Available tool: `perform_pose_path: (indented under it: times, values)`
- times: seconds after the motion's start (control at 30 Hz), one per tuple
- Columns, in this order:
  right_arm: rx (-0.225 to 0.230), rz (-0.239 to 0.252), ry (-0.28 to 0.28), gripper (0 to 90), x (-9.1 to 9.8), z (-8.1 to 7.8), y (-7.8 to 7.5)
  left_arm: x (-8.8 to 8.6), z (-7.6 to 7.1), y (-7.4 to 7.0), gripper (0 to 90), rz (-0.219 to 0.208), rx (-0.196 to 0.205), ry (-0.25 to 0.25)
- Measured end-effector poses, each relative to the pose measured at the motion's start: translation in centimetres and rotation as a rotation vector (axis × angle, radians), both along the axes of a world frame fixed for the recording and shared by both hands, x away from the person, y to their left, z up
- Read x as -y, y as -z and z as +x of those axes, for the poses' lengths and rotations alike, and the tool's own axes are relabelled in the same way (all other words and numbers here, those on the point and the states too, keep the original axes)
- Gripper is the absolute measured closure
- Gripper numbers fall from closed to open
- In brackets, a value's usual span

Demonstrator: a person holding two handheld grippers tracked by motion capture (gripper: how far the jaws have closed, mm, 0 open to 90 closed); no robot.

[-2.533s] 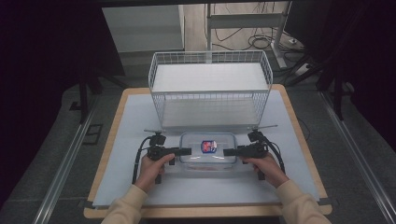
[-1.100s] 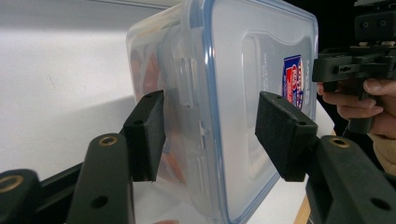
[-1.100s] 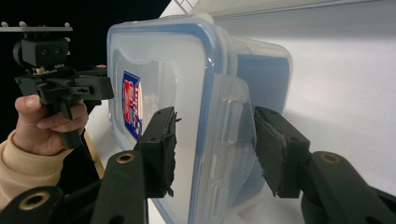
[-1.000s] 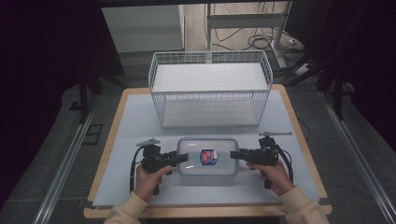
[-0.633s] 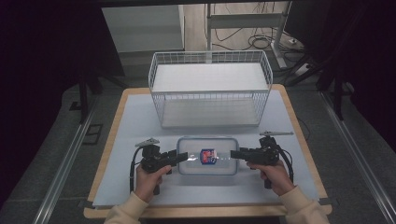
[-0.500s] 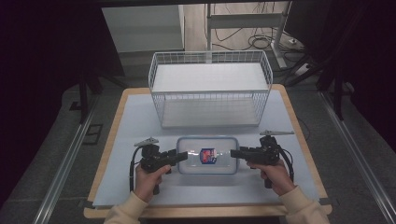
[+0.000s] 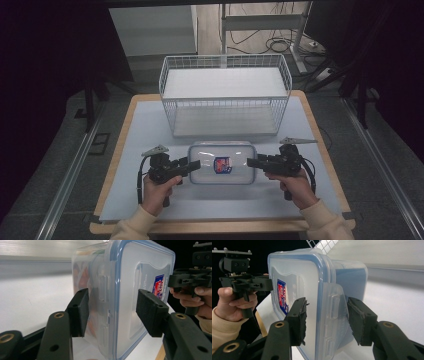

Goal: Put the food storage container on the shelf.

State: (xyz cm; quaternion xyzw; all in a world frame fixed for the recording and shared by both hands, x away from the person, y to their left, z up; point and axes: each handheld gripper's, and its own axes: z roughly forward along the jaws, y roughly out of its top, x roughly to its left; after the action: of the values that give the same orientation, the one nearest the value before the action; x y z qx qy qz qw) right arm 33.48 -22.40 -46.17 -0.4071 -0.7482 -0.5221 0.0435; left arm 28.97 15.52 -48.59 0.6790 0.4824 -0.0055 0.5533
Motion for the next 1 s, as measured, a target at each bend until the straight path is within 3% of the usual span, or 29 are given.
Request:
perform_pose_path:
  times: [0.2,0.47,1.0]
  values:
    - [0.016,0.009,0.003,51.4,0.0,-0.2,-0.6,0.0,-0.2,-0.8,45.2,0.002,0.027,-0.003]
    - [0.071,0.011,0.005,51.4,0.0,-0.5,-2.3,-0.1,-0.1,-2.3,45.3,-0.007,0.068,-0.006]
    - [0.121,0.008,-0.003,51.5,-0.5,0.4,-5.0,-0.7,0.9,-4.7,45.3,-0.025,0.087,-0.007]
